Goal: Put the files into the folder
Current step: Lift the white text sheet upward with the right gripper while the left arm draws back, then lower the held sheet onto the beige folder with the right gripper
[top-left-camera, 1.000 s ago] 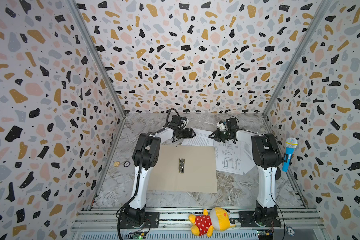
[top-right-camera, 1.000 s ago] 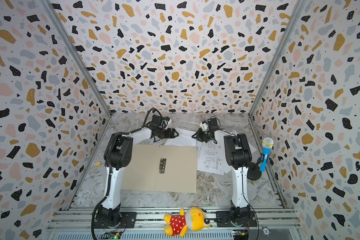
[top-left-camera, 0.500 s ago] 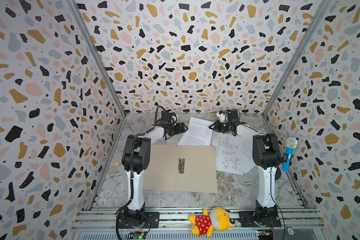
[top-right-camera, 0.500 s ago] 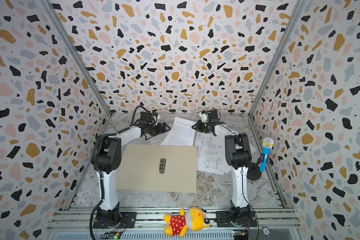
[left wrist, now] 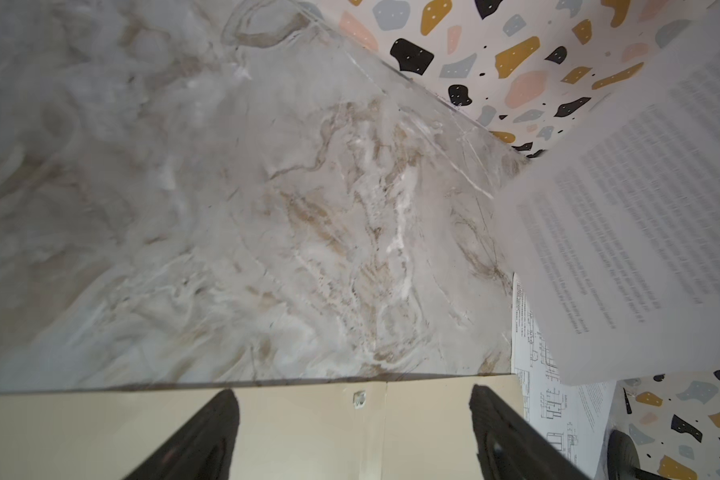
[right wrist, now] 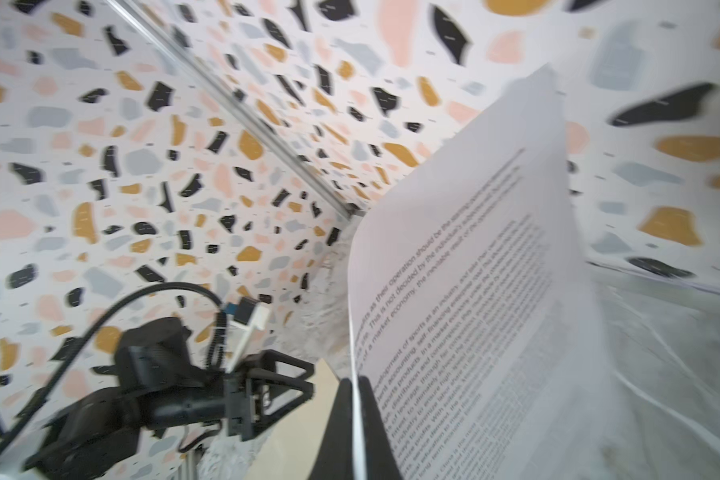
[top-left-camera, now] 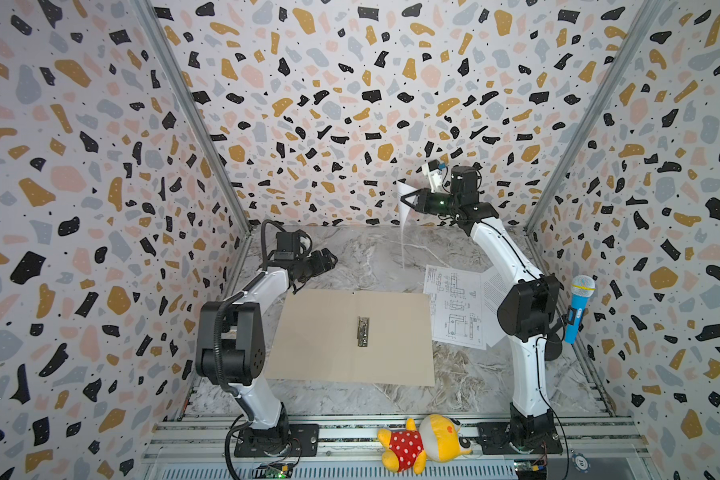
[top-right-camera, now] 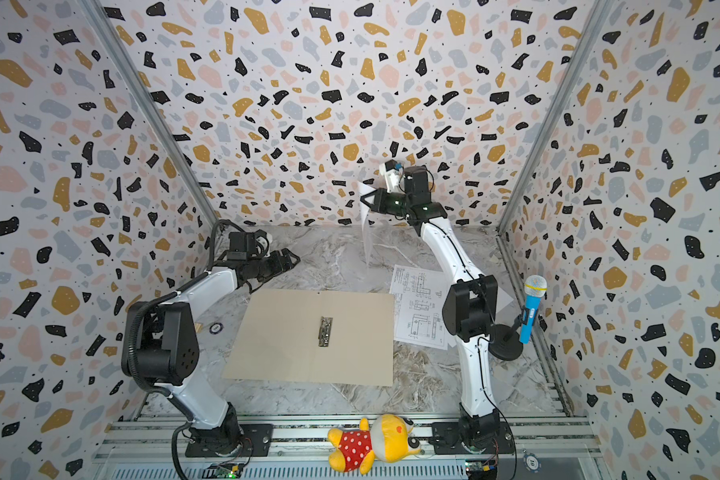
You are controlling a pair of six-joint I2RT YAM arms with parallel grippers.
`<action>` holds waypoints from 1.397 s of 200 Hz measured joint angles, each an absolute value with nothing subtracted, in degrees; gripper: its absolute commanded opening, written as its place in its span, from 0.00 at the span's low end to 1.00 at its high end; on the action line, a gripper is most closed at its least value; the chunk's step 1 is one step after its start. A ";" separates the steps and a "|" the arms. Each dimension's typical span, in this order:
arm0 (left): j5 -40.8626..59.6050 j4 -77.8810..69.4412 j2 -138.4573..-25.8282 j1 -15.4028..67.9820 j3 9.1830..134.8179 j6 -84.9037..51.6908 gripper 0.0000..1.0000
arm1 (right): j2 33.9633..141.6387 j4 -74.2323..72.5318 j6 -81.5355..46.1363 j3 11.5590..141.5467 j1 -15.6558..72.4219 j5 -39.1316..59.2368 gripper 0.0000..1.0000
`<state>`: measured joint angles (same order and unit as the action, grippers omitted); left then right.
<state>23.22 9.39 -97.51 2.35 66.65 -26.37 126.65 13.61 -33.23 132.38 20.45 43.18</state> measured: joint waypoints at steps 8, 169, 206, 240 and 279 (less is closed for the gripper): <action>23.18 9.37 -95.72 1.78 64.69 -26.39 0.90 | 126.50 12.10 -34.85 133.19 21.80 44.45 0.00; 22.22 3.11 -78.72 -9.76 46.76 -33.65 0.93 | 101.80 -17.78 -53.95 69.78 19.99 50.74 0.00; 24.77 3.46 -81.67 -9.76 46.04 -32.58 0.92 | 109.34 -15.38 -51.64 64.99 20.56 50.63 0.00; 25.74 5.15 -83.42 -9.74 45.95 -31.55 0.92 | 113.51 -8.54 -46.22 68.05 20.64 49.56 0.00; 25.65 7.33 -84.34 -8.67 45.95 -29.78 0.92 | 116.53 -3.11 -41.45 72.20 20.58 48.10 0.00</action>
<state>25.65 7.33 -84.33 -8.67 45.95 -29.78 116.53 -3.11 -41.45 72.20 20.58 48.10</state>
